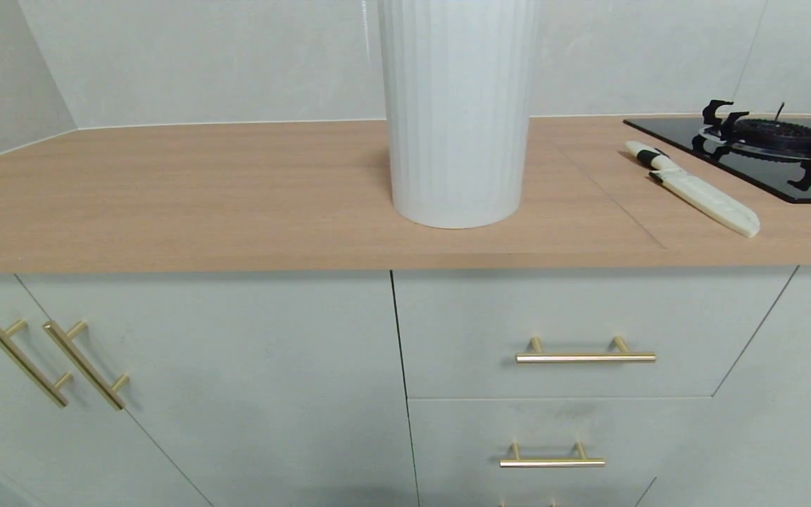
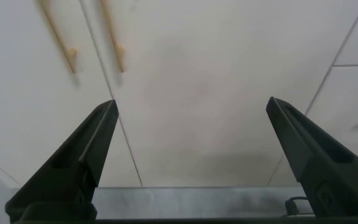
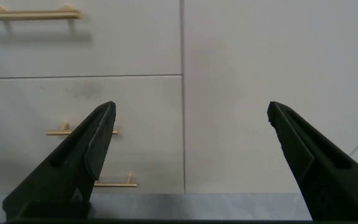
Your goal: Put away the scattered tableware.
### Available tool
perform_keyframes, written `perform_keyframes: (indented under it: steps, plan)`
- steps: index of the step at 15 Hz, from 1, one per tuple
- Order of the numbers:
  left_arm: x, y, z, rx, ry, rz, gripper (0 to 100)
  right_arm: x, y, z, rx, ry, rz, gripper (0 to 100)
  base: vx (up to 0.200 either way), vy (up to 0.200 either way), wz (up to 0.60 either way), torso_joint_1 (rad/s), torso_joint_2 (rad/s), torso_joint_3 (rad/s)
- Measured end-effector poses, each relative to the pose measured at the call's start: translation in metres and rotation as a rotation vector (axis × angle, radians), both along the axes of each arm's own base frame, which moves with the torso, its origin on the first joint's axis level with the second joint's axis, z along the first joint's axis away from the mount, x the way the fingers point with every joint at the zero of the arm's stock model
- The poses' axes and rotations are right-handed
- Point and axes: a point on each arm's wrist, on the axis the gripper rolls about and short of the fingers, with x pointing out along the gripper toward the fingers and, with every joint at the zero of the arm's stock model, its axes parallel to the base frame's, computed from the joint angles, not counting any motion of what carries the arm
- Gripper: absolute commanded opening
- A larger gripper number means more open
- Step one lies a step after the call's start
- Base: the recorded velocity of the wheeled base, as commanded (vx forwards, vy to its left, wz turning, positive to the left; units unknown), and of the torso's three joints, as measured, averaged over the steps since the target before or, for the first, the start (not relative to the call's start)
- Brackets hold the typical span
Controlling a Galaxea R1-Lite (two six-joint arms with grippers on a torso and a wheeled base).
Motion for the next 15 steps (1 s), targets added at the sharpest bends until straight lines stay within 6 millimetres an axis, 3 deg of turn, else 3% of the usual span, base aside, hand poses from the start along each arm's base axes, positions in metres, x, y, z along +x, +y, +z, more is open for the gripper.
perform_keyframes:
  steps: [3,6,15]
  plan:
    - [0.0,0.0,0.0001,0.0,-0.001,0.001,100,0.0,0.0,0.0,0.001,0.0,0.001,100,0.0,0.0,0.0,0.0,0.0,0.0]
    - [0.0,0.0,0.0002,-0.001,-0.002,0.002,100,0.0,0.0,0.0,0.001,0.0,0.0,100,0.2,0.0,0.0,-0.001,0.0,0.002]
    - [0.0,0.0,0.0001,-0.001,-0.001,0.001,100,0.0,0.0,0.0,-0.001,0.0,-0.001,100,0.0,0.0,0.0,0.0,0.0,0.0]
